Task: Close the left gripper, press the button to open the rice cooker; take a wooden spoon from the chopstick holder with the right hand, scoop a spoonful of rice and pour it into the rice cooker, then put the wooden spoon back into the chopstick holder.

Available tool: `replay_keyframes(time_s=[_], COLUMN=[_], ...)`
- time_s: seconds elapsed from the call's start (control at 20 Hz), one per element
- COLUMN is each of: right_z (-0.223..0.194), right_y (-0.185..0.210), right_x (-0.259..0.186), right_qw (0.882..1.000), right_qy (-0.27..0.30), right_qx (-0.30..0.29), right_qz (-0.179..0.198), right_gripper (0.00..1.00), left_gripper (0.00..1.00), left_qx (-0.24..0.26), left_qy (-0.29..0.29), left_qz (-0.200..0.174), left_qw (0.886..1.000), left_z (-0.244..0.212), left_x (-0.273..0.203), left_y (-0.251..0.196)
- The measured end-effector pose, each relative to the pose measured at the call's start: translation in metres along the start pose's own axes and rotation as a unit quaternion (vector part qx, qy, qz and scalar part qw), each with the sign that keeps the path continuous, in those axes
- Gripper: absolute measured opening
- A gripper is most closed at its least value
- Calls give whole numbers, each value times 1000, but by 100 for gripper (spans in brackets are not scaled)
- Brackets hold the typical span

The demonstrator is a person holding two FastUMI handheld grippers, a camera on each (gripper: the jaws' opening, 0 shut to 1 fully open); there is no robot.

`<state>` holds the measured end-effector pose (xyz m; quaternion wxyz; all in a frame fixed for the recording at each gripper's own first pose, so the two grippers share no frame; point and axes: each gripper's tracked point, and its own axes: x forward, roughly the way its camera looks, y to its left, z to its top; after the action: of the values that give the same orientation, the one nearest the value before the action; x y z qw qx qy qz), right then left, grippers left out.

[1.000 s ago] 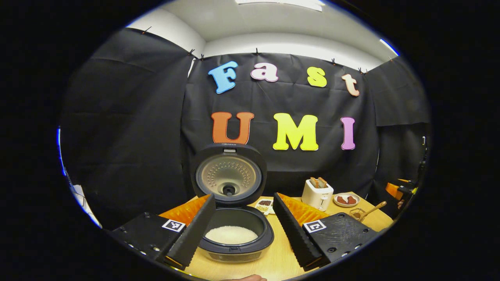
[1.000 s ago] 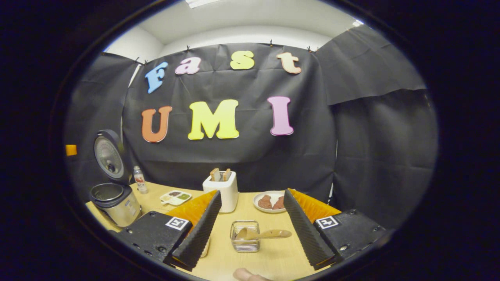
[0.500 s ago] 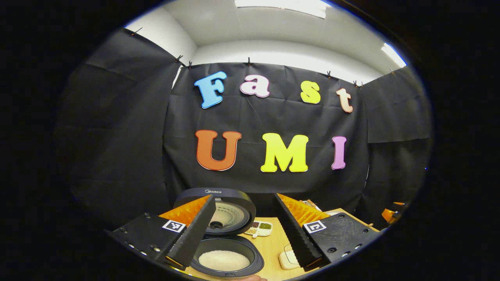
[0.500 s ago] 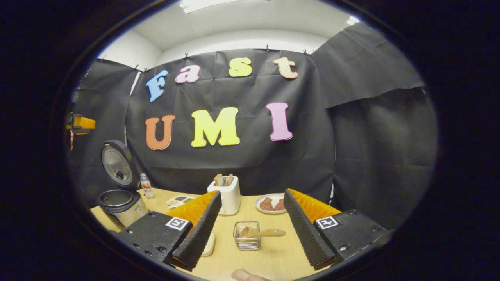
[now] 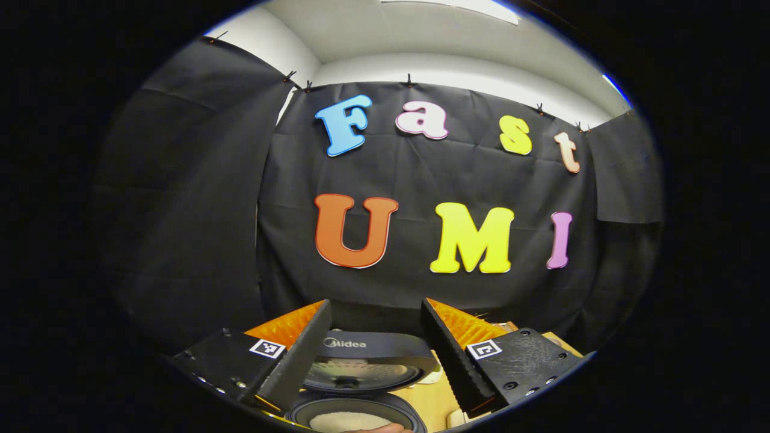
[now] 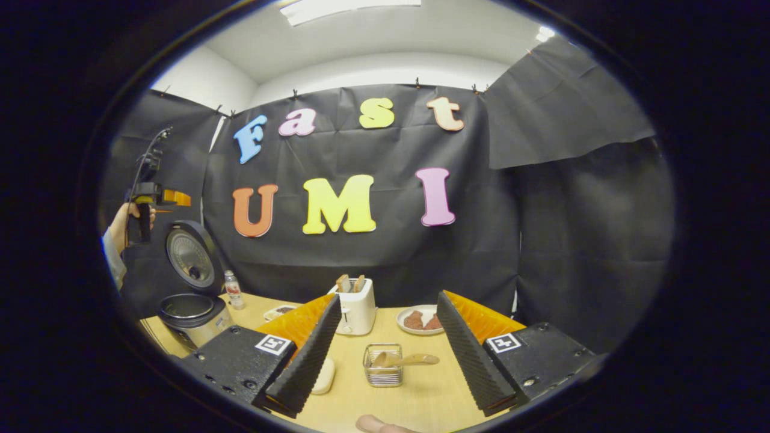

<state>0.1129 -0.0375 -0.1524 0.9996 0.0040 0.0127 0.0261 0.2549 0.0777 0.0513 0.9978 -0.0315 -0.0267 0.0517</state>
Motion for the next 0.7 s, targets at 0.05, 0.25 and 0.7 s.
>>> replay_keyframes(time_s=[0.05, 0.25, 0.7], right_z=[2, 1, -10], right_y=[0, 0, 24], right_x=[-2, -10, -3], right_qw=[1000, 1000, 999], right_qy=[-2, 0, 13], right_qx=[-1, -4, 17], right_qz=[-1, 3, 32], right_gripper=[99, 100, 100], left_gripper=[94, 94, 99], left_qx=[13, 40, 38], left_qy=[2, 47, 107], left_qz=[13, 47, 24], left_qw=[1000, 997, 993], left_z=[-3, -29, -59], left_x=[10, 34, -29], left_y=[5, 25, 6])
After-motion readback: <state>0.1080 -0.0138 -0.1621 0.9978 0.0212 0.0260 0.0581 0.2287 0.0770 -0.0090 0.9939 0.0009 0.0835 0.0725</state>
